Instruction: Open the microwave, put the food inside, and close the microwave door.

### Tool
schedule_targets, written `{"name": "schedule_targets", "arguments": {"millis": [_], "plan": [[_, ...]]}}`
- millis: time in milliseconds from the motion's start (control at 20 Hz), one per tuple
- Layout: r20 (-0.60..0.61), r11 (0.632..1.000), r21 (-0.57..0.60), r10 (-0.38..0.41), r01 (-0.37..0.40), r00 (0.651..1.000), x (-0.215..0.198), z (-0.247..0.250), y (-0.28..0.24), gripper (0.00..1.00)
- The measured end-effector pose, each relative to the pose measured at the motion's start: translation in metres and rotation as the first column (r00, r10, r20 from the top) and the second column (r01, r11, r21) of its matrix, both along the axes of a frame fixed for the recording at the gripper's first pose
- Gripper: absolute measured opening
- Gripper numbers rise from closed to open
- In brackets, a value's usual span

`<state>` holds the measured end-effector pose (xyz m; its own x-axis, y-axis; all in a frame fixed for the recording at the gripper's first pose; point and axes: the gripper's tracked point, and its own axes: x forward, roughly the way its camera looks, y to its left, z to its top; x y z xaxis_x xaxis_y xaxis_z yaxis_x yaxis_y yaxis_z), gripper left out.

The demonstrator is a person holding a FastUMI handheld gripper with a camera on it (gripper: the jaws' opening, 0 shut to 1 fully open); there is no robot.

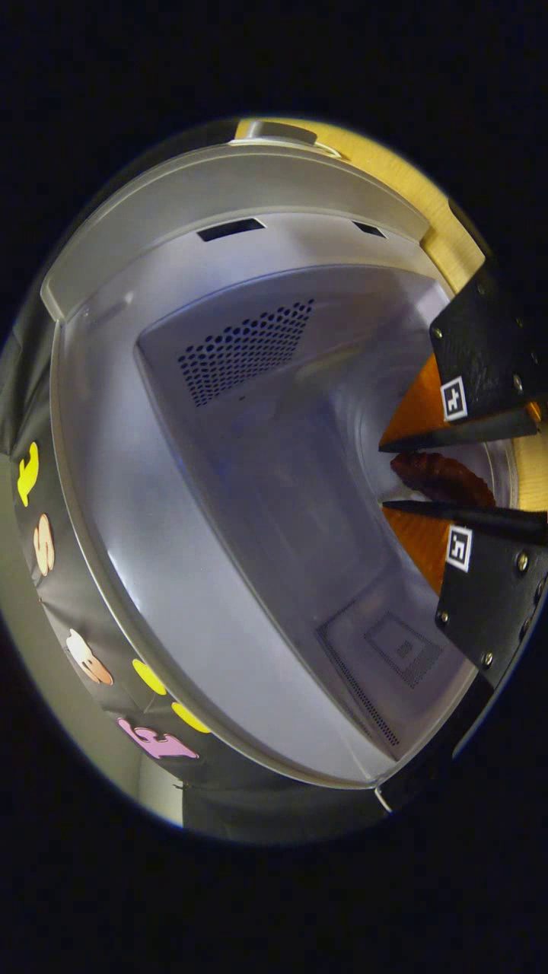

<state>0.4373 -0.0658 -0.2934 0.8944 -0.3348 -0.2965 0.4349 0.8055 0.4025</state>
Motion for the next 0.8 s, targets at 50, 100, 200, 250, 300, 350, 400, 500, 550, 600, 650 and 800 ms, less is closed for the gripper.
{"name": "schedule_targets", "arguments": {"millis": [50, 100, 200, 250, 300, 350, 400, 500, 550, 600, 650, 800], "plan": [[0.016, 0.999, -0.038, 0.005, -0.005, 1.0, 0.0, 0.003, 0.002, 0.43], [0.017, 0.997, -0.071, 0.01, -0.008, 1.0, -0.002, 0.007, 0.001, 0.61], [0.005, 0.997, -0.076, 0.035, -0.035, 0.999, -0.009, 0.012, 0.005, 0.68], [-0.007, 0.996, -0.059, 0.065, -0.065, 0.998, -0.013, 0.012, 0.012, 0.74], [-0.024, 0.994, -0.05, 0.096, -0.097, 0.995, -0.021, 0.013, 0.02, 0.86], [-0.037, 0.99, -0.057, 0.124, -0.126, 0.992, -0.027, 0.014, 0.026, 0.93], [-0.045, 0.984, -0.082, 0.156, -0.159, 0.987, -0.034, 0.018, 0.033, 0.97], [-0.07, 0.963, -0.156, 0.21, -0.219, 0.975, -0.056, 0.028, 0.045, 0.97], [-0.076, 0.947, -0.181, 0.254, -0.264, 0.964, -0.066, 0.035, 0.055, 0.97], [-0.087, 0.931, -0.197, 0.295, -0.307, 0.951, -0.079, 0.041, 0.066, 0.97], [-0.095, 0.915, -0.193, 0.342, -0.355, 0.935, -0.094, 0.048, 0.079, 0.97], [-0.047, 0.867, -0.147, 0.475, -0.477, 0.878, -0.143, 0.085, 0.125, 0.97]]}}
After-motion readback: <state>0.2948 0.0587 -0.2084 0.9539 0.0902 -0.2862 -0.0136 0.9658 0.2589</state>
